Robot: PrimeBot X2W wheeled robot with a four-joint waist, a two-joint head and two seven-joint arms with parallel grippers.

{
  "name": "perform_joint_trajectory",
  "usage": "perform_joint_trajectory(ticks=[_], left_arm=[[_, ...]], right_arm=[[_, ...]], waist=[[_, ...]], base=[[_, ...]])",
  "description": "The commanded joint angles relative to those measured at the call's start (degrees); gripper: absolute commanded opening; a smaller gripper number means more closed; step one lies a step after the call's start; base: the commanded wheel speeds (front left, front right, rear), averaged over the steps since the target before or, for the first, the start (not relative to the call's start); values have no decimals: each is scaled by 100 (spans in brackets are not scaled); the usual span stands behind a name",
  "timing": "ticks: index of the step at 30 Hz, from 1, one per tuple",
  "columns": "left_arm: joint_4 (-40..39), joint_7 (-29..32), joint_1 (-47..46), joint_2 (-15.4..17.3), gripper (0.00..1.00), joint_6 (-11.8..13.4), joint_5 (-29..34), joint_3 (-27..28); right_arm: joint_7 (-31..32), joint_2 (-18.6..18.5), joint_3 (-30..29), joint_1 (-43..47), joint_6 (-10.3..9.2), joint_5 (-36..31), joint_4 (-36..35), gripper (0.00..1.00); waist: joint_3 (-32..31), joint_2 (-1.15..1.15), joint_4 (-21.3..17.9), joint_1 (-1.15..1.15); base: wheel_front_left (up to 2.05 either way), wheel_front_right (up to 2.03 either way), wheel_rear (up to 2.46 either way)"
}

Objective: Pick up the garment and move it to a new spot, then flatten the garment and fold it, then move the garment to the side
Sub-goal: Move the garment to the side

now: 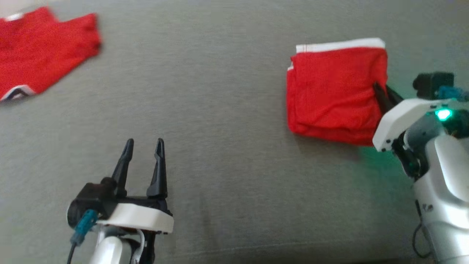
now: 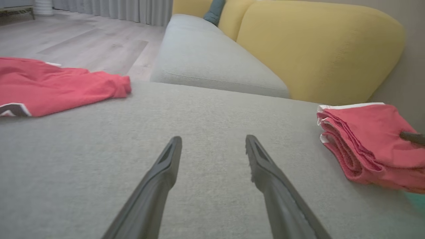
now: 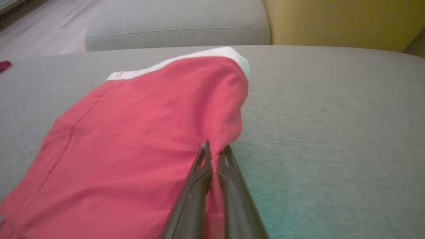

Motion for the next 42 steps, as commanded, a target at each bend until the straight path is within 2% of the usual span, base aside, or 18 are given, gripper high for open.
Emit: perform_joint_trajectory(ticks=[1,8,10,14,21,37,40,42], left_arm=[[-299,-6,-278,113,100,6,93,201],[-699,321,-478,348,100,10,239,168],[-790,423,-525,400,100,6,282,138],[-909,543,-578,441,100,14,328,92],[-1129,639,-661,486,100,53,354,73],[-1205,486,-717,431,100,130,230,80],[-1211,461,-735,428,100,143,227,71],[-1204,440,-733,428,100,144,217,64]], right_arm=[[-114,-16,80,-258,-5,-27,-278,0],[-342,307,352,-605,-5,-25,-274,0],[-436,415,424,-714,-5,-3,-189,0],[-589,480,515,-870,-5,-22,-21,0],[-846,298,545,-1321,-5,-143,372,0],[-1281,-1041,515,-2524,-5,-685,1640,0],[-1273,-1205,555,-2634,-5,-718,1743,0],[-1187,-1223,571,-2671,-5,-508,1807,0]], waist=[[334,0,-809,0],[738,0,-2005,0],[807,0,-2199,0],[872,0,-2336,0],[931,0,-2164,0],[992,0,-1343,0],[1015,0,-1263,0],[1023,0,-1222,0]], base=[[0,0,0],[0,0,0],[0,0,0],[0,0,0],[0,0,0],[0,0,0],[0,0,0],[0,0,0]])
